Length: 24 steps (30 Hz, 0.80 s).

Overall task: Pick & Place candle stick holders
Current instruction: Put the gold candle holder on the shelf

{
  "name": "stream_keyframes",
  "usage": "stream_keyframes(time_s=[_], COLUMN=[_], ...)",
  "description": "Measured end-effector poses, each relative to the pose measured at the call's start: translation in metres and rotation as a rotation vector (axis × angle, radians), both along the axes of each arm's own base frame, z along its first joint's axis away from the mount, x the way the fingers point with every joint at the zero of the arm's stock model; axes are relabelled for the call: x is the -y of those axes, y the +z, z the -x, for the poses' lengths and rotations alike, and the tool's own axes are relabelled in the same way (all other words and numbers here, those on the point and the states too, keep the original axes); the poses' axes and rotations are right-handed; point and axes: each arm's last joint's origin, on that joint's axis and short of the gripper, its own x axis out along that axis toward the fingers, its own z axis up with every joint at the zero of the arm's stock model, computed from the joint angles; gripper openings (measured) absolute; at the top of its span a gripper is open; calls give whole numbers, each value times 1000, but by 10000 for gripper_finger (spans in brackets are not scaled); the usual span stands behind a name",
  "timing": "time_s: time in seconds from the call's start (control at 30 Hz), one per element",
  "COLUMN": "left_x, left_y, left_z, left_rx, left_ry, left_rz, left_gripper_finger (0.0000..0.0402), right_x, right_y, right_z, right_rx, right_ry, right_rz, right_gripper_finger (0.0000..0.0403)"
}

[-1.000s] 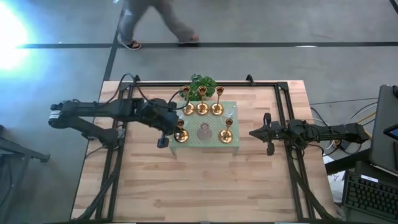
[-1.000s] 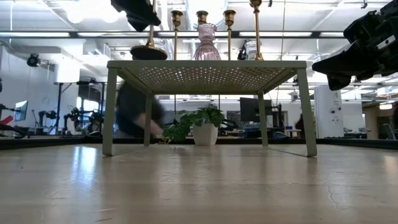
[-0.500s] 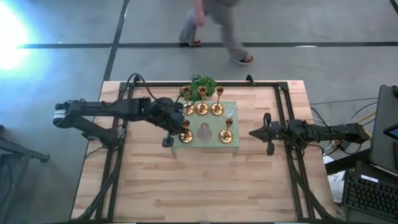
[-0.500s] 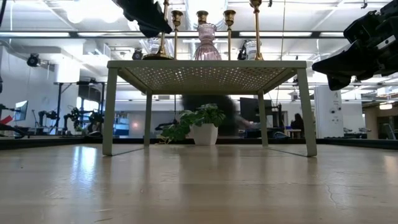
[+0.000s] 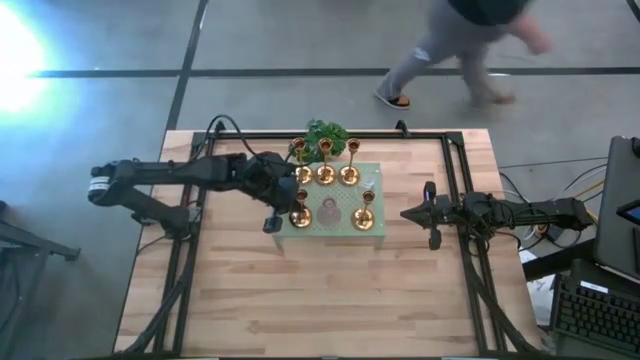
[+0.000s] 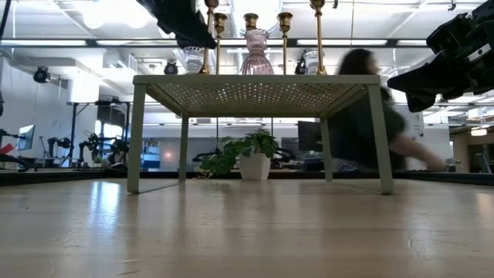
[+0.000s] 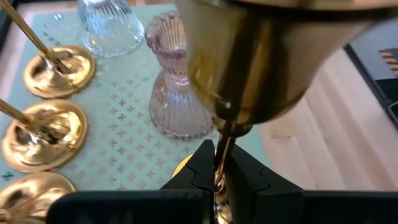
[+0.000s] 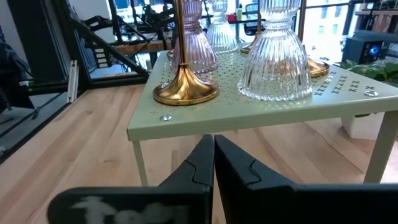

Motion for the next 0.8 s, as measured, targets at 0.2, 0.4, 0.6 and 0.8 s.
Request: stream_keyframes(time_s=[0.2, 0.4, 0.6, 0.8], left_x=[-8, -10, -10, -9], left_y=[-6, -14, -14, -17], left_z=[0, 0, 1, 4], left_rx=[2, 22, 14, -15], left_ry=[1, -18, -5, 3], left_rz=[50, 75, 93, 101], left_gripper_finger=[20, 20, 21, 64], right_x=[0, 0, 0, 0], right_y=[0, 0, 0, 0], right_z=[0, 0, 0, 0], right_rx=[0, 0, 0, 0], right_ry=[0, 0, 0, 0], right_rz=[0, 0, 0, 0], right_gripper_finger=[8, 9, 8, 8])
